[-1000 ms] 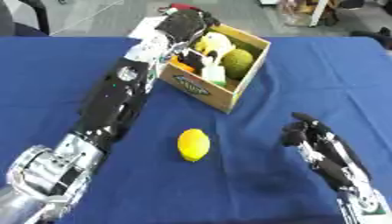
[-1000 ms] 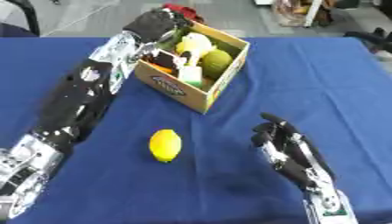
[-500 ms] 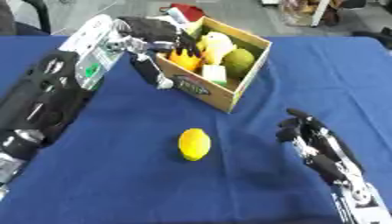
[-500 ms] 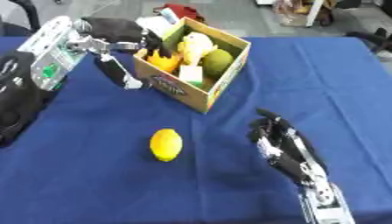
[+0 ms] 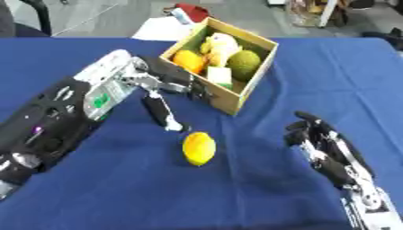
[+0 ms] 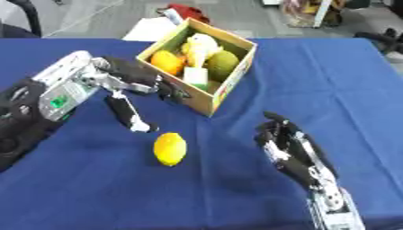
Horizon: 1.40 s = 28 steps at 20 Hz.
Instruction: Pick up objects on the table and place them in the box.
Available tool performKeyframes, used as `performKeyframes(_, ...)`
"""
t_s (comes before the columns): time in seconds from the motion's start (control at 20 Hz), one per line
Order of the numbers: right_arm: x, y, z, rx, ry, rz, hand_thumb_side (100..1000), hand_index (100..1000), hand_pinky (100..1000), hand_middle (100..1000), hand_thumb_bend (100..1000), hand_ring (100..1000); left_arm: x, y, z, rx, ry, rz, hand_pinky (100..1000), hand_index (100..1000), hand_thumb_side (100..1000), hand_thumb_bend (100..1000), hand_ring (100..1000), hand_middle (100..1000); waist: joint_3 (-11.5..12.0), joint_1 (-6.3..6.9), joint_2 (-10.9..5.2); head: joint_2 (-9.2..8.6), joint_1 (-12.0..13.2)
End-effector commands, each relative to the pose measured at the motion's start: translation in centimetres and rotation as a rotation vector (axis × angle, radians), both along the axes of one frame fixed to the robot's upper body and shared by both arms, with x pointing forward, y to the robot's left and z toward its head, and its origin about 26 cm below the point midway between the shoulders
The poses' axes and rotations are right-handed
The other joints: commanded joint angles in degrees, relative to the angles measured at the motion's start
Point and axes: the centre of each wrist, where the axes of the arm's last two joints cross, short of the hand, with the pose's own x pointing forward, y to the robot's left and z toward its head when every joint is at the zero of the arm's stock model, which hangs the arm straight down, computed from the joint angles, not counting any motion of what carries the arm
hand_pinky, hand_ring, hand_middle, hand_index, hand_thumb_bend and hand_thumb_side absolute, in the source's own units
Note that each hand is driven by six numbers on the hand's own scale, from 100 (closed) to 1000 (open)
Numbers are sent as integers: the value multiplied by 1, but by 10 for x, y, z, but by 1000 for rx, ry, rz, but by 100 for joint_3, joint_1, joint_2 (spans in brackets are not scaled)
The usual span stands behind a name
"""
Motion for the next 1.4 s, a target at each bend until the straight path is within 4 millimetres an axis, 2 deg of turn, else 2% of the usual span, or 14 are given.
performKeyframes(0.05, 3, -3, 7, -11, -27, -2, 405, 892, 639, 659, 100, 645, 2, -4, -4, 96, 43, -99, 828, 958, 539, 261, 787, 845, -8, 33, -94, -24, 10)
performKeyframes(0.1, 3, -2, 7, -11, -28, 0, 405, 892, 639, 659, 100, 645, 2, -5, -9, 102, 52, -104, 830, 961, 530, 255, 788, 846, -9, 33, -93, -25, 15)
performKeyframes(0.3, 3, -2, 8, -12, -28, 1, 401, 892, 639, 659, 100, 645, 2, -5, -29, 124, 97, -145, 821, 957, 587, 232, 773, 829, -37, 26, -87, -25, 33)
performKeyframes(0.4, 3, -2, 8, -12, -28, -1, 403, 892, 639, 659, 100, 645, 1, -5, -31, 128, 102, -164, 777, 901, 518, 221, 710, 747, -33, 31, -84, -26, 42)
performKeyframes(0.55, 3, -2, 8, -13, -28, 1, 404, 892, 638, 659, 100, 645, -1, -3, -28, 117, 96, -175, 655, 746, 281, 184, 538, 546, -21, 37, -78, -29, 30)
performKeyframes(0.6, 3, -2, 8, -13, -28, 1, 403, 892, 639, 659, 100, 645, -2, -2, -23, 108, 86, -176, 622, 705, 250, 180, 498, 500, -16, 39, -78, -27, 26)
performKeyframes(0.75, 3, -3, 8, -13, -28, -3, 402, 892, 638, 659, 100, 645, -8, 0, 2, 78, 28, -186, 561, 623, 253, 154, 425, 417, -7, 42, -80, -31, 19)
performKeyframes(1.0, 3, -5, 6, -15, -22, -11, 405, 892, 638, 659, 100, 645, -23, 9, 74, 0, -149, -153, 578, 636, 266, 192, 443, 435, 21, 50, -98, -19, -5)
performKeyframes(1.15, 2, -4, 5, -16, -18, -10, 406, 892, 638, 659, 100, 645, -15, 11, 106, -58, -267, -47, 595, 656, 266, 227, 460, 453, 41, 45, -115, -11, -10)
performKeyframes(1.3, 1, -3, 3, -14, -13, -4, 407, 892, 638, 659, 100, 645, 11, 3, 109, -95, -392, 73, 612, 676, 279, 296, 488, 479, 17, 27, -131, -5, 20)
performKeyframes(1.4, 1, -1, 3, -11, -12, 2, 407, 892, 638, 659, 100, 645, 32, -4, 98, -96, -468, 159, 623, 689, 275, 304, 499, 489, -20, 7, -134, -5, 64)
